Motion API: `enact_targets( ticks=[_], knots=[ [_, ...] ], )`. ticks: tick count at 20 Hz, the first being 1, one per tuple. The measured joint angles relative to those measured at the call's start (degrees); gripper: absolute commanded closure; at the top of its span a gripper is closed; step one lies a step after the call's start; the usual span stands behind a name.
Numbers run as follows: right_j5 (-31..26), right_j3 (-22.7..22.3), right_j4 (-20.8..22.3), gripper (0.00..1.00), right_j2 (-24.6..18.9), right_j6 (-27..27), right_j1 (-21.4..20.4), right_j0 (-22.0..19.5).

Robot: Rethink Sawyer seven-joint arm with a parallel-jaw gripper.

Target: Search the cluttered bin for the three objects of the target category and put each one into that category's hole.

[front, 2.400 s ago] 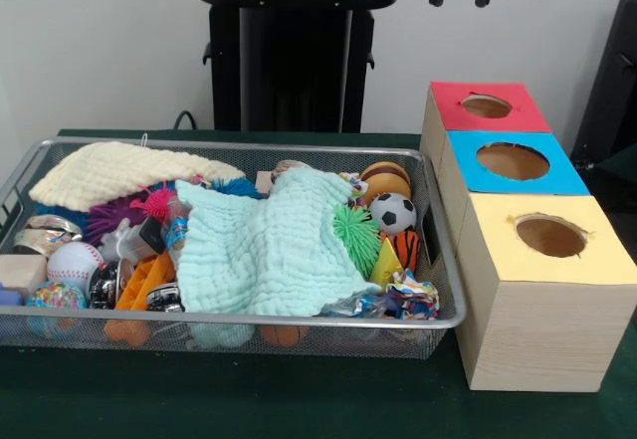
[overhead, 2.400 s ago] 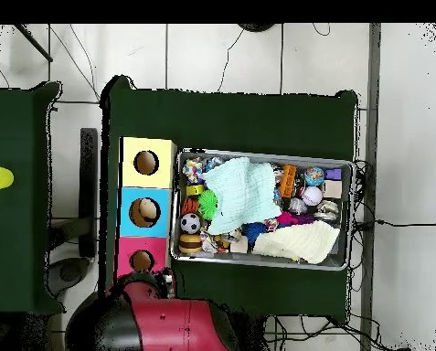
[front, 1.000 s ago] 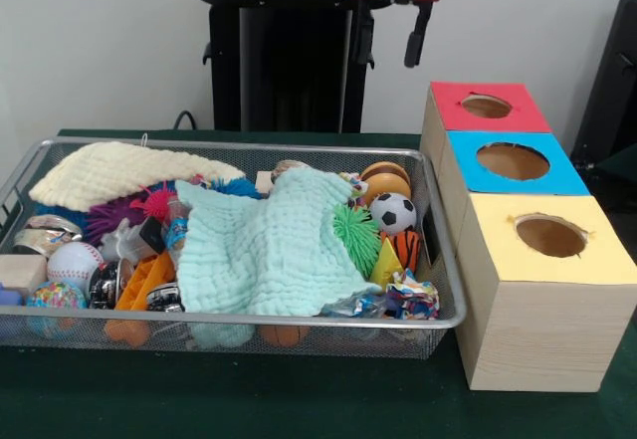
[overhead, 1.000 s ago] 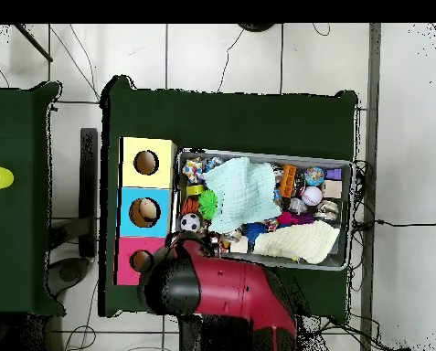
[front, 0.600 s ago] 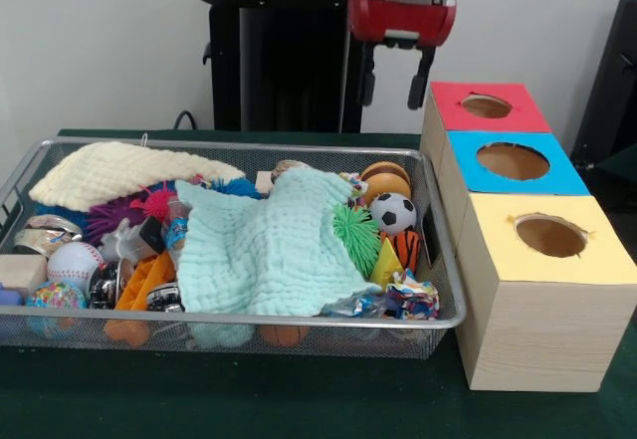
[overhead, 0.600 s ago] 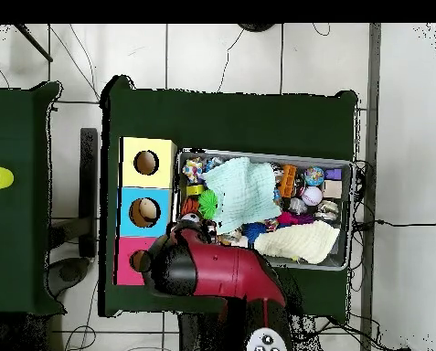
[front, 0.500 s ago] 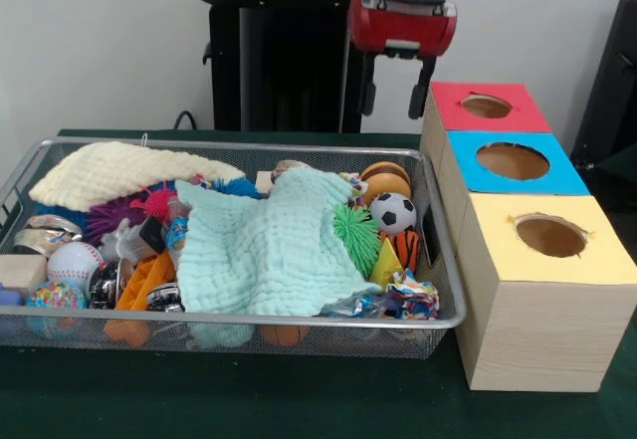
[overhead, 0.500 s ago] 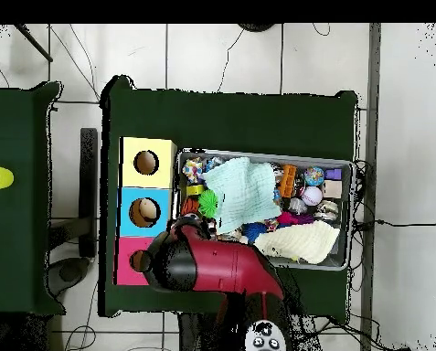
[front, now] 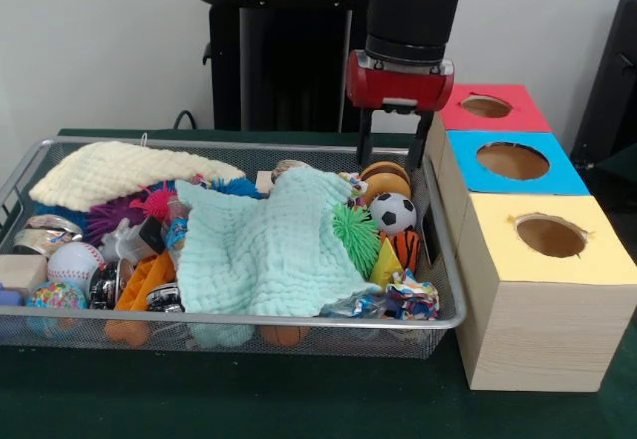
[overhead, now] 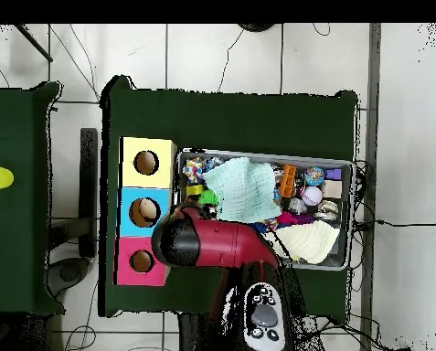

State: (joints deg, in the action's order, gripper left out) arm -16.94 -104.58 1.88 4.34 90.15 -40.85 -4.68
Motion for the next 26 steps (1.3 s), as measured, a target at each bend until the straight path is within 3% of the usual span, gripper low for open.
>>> enact_targets(
  ticks=[12, 26],
  knots=[
    [0.53, 1.52, -0.2, 0.0, -0.01, 0.0, 3.22, -0.06],
    [8.6, 1.92, -1.47, 0.0, -0.4, 0.0, 7.8, -1.03]
  ],
)
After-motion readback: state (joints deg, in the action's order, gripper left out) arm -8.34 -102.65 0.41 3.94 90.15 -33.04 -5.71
